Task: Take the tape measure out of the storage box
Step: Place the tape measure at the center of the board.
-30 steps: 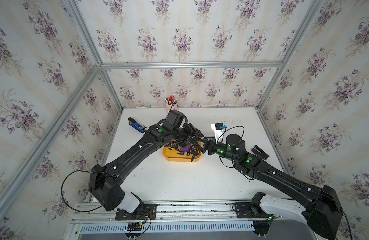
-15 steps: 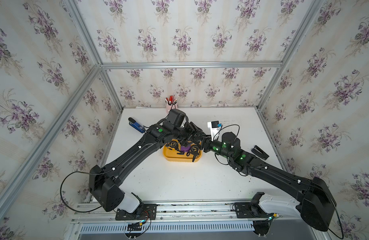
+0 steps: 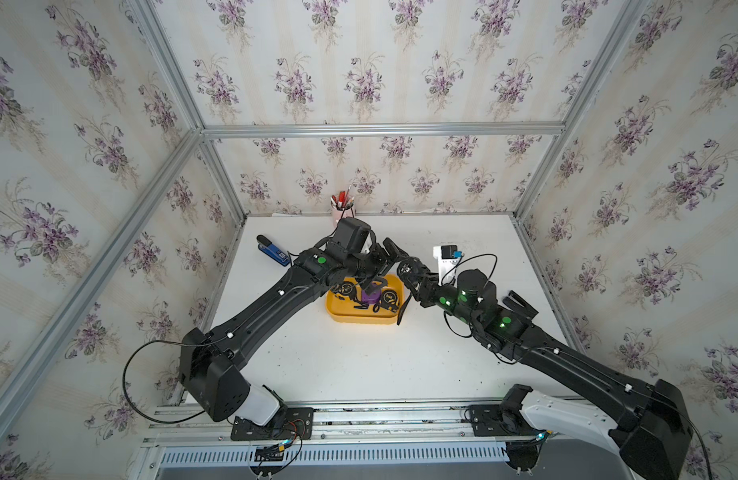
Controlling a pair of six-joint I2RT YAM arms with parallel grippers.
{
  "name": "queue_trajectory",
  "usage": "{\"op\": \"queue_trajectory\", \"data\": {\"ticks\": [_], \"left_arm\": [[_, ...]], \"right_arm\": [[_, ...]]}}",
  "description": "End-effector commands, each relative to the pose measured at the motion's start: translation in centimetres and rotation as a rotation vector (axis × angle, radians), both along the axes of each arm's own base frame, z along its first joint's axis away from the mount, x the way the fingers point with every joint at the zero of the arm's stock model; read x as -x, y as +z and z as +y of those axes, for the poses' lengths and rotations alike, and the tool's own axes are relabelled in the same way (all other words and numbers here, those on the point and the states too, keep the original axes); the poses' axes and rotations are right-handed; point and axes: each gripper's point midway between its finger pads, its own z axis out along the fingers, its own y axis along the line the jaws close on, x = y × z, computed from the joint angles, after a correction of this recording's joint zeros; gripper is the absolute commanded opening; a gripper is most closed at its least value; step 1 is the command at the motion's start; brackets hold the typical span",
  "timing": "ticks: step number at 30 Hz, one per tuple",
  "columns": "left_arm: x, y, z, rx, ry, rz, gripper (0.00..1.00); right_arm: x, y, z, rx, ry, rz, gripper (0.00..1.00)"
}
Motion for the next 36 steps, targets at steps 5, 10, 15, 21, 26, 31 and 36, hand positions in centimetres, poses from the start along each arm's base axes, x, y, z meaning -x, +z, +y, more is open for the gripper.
{"op": "queue_trajectory", "data": {"ticks": [5,10,15,21,26,31,36], "left_arm": [[-2.0,-2.0,1.6,-0.205,-0.093,-0.165,1.0],[-2.9,-5.7,3.8,-0.461,-0.165,-0.192,1.0],[-3.8,-9.1,5.4,-0.663,-0.236,-0.166,1.0],[-3.8,-12.3,6.1,-0.81,-0.331,-0.114,1.0],[-3.6,-13.0,6.1,-0.897,-0.382,-0.119,1.0],[-3.5,-13.9,6.4,-0.927,-0.404,-0.105,1.0],[-3.3,-14.6,6.1,-0.929,-0.42,-0.094,1.0]], "right_arm": [[-1.3,-4.0,-7.9,0.134,-0.332,0.117,0.22],[-2.7,-8.9,-11.5,0.065,-0.422,0.312,0.22],[-4.1,-12.8,-12.9,0.004,-0.445,0.458,0.22],[-5.6,-14.0,-11.9,-0.068,-0.4,0.522,0.23],[-6.2,-15.0,-10.7,-0.139,-0.364,0.588,0.23],[-5.9,-17.3,-10.3,-0.207,-0.345,0.691,0.23],[-5.4,-18.7,-10.6,-0.243,-0.354,0.755,0.23]]}}
